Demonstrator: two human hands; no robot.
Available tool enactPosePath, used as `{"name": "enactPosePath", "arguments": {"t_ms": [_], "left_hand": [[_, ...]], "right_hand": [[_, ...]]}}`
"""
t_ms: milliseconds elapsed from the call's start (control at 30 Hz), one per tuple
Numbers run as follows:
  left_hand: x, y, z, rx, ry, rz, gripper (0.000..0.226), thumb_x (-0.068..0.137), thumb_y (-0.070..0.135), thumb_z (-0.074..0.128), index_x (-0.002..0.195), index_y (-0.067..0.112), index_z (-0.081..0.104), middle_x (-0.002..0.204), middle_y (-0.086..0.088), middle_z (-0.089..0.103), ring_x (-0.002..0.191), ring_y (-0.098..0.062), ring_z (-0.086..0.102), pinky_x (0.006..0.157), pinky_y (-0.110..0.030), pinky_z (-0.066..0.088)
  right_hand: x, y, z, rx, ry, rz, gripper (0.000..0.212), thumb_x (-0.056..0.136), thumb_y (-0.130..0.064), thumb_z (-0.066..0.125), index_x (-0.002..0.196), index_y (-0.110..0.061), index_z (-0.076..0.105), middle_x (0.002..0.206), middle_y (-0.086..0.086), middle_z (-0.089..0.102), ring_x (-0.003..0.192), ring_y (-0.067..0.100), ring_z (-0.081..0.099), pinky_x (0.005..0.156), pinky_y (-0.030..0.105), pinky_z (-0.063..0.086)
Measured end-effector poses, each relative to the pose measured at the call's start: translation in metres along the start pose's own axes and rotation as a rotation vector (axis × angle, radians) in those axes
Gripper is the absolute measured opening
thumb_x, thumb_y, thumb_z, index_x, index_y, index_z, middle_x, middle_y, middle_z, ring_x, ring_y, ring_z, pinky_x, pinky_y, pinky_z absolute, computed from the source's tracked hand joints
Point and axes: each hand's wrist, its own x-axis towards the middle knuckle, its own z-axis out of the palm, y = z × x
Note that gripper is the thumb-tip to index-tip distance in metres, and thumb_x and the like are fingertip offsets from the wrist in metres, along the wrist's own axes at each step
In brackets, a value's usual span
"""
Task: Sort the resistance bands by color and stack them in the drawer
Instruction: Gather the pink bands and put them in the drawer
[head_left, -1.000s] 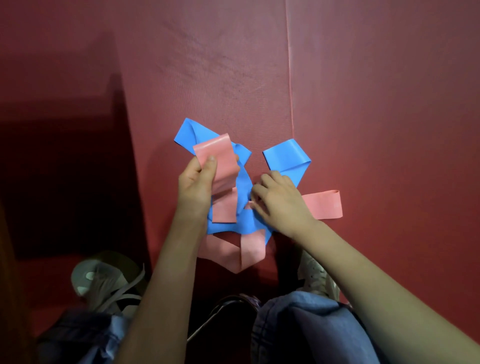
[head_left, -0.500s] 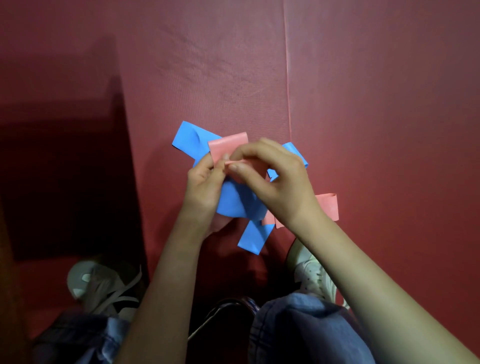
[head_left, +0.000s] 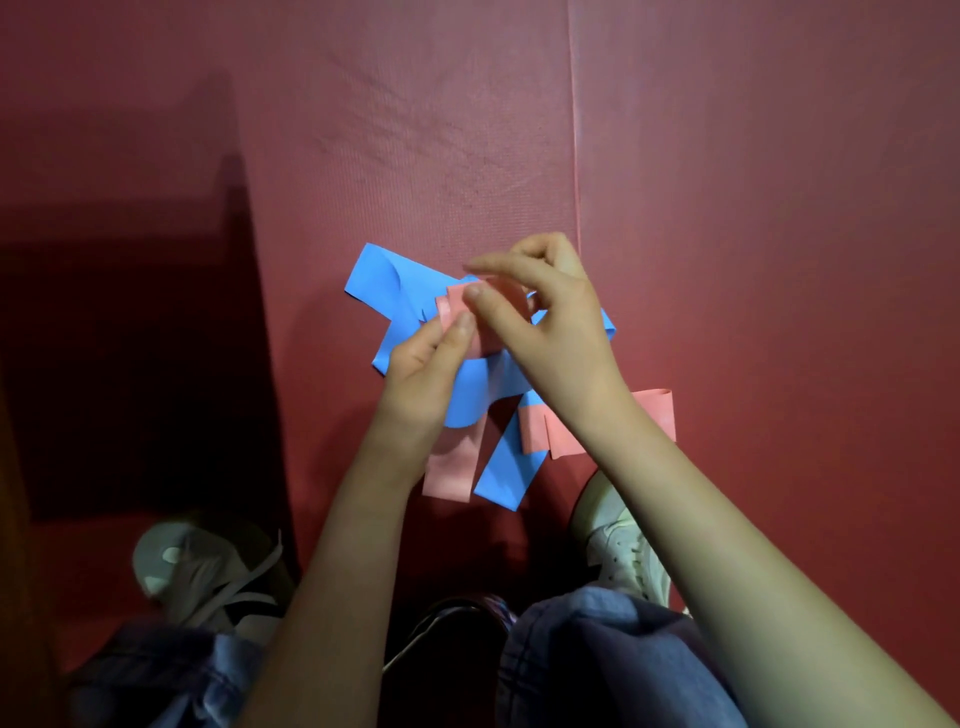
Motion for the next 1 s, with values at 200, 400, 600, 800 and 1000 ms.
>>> {"name": "enactPosePath", "arguments": {"t_ms": [200,400,600,800,1000], "left_hand": [[0.007,0.007,-0.006,-0.075,0.149,0.001,0.023,0.087,0.024,0.047,0.099,0.013,0.061,0.1,-0.013,0.063,0.099,-0.026,0.057,0.099,-0.045,0.043],[0.008,0.009,-0.01,-0.049,0.214,0.021,0.019,0.091,0.024,0.045,0.083,0.021,0.062,0.099,-0.013,0.055,0.095,-0.026,0.05,0.1,-0.056,0.038],[0.013,0.011,-0.015,-0.019,0.278,0.096,0.021,0.095,0.018,0.041,0.096,0.011,0.061,0.096,-0.005,0.068,0.095,-0.018,0.06,0.094,-0.041,0.046],[0.023,0.034,-0.019,-0.142,0.3,0.231,0.028,0.096,0.011,0.036,0.08,0.018,0.058,0.058,0.016,0.067,0.058,0.005,0.059,0.064,-0.013,0.05],[0.017,0.033,-0.014,-0.109,0.202,0.219,0.027,0.092,0.019,0.041,0.073,0.019,0.06,0.058,0.013,0.066,0.06,0.0,0.059,0.063,-0.015,0.05]], "right_hand": [[-0.025,0.021,0.005,-0.027,-0.062,0.112,0.048,0.079,-0.045,0.047,0.119,-0.017,0.049,0.102,-0.004,0.054,0.081,0.009,0.053,0.08,0.028,0.046],[-0.045,0.039,0.007,-0.063,-0.162,0.236,0.029,0.081,-0.025,0.066,0.106,-0.02,0.052,0.076,-0.011,0.054,0.072,0.014,0.055,0.073,0.04,0.048],[-0.055,0.045,0.013,-0.111,-0.184,0.198,0.019,0.081,-0.019,0.065,0.078,-0.021,0.046,0.063,-0.009,0.045,0.058,0.01,0.043,0.063,0.027,0.037],[-0.084,0.061,0.021,-0.324,-0.765,0.107,0.006,0.078,-0.007,0.057,0.083,-0.008,0.06,0.079,0.009,0.064,0.073,0.023,0.055,0.07,0.034,0.042],[-0.099,0.053,0.03,-0.364,-0.683,-0.013,0.027,0.082,-0.027,0.038,0.091,-0.018,0.061,0.091,0.007,0.065,0.083,0.025,0.06,0.073,0.035,0.046]]}}
